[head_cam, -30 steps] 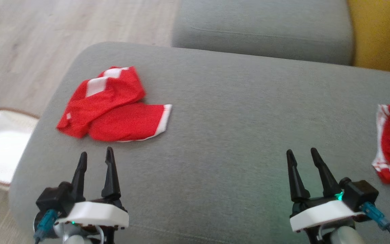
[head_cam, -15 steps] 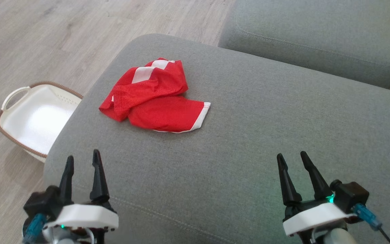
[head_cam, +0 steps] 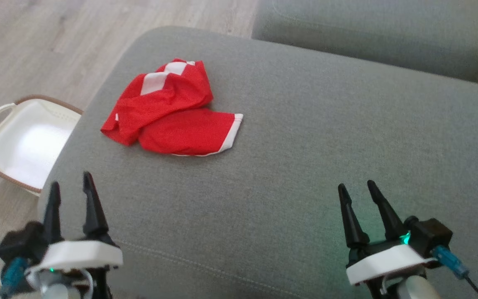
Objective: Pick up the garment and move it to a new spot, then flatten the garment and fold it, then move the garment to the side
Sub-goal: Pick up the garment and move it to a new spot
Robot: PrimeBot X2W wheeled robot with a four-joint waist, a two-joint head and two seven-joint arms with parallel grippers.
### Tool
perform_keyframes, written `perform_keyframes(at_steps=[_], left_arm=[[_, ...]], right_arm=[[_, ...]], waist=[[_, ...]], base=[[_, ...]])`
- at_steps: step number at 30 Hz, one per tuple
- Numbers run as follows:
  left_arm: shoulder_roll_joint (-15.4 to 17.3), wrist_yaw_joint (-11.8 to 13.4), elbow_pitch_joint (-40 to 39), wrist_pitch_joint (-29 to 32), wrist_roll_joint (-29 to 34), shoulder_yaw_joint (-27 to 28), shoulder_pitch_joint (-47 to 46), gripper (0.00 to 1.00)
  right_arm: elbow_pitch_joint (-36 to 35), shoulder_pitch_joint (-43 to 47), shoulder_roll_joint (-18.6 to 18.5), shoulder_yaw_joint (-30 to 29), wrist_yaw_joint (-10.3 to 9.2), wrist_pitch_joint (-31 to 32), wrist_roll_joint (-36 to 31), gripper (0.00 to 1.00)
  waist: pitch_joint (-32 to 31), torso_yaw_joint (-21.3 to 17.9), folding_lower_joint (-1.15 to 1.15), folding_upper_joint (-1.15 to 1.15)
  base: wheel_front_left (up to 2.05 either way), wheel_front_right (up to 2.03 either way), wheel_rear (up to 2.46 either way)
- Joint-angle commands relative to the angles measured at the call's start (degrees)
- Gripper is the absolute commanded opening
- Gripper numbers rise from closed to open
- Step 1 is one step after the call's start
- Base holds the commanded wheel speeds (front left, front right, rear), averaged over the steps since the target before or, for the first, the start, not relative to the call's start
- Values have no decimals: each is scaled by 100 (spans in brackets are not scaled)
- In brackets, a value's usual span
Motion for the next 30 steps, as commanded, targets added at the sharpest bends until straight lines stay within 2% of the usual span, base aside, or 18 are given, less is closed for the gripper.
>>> perform_keyframes(at_steps=[1, 9, 16, 21, 27, 28, 30], left_arm=[[23, -51, -231, -31, 85, 273, -434, 100], [115, -405, 105, -31, 492, 771, -1221, 100], [463, -595, 1021, 32, 737, 717, -2297, 100], [709, -761, 1729, 425, 806, 546, -3065, 100], [997, -1042, 2960, 1131, 877, 228, -4091, 100], [1045, -1105, 3363, 1339, 884, 128, -4377, 100], [1099, -1115, 3755, 1523, 915, 67, -4624, 100]], right_arm=[[-247, -301, -17, 70, 37, 26, -71, 100], [-794, -547, -17, -200, 37, 268, -381, 100], [-1551, -777, -17, -688, 37, 627, -770, 100], [-2091, -869, -26, -1070, 37, 907, -1003, 100], [-2753, -958, -154, -1534, 37, 1263, -1119, 100], [-2898, -967, -196, -1601, 37, 1341, -1114, 100], [-3003, -960, -232, -1623, 37, 1403, -1104, 100]], waist=[[162, -135, 0, 0], [774, -497, 0, 0], [1402, -675, 0, 0], [1779, -697, 0, 0], [2231, -716, 0, 0], [2329, -728, 0, 0], [2399, -743, 0, 0]], base=[[0, 0, 0], [0, 0, 0], [0, 0, 0], [0, 0, 0], [0, 0, 0], [0, 0, 0], [0, 0, 0]])
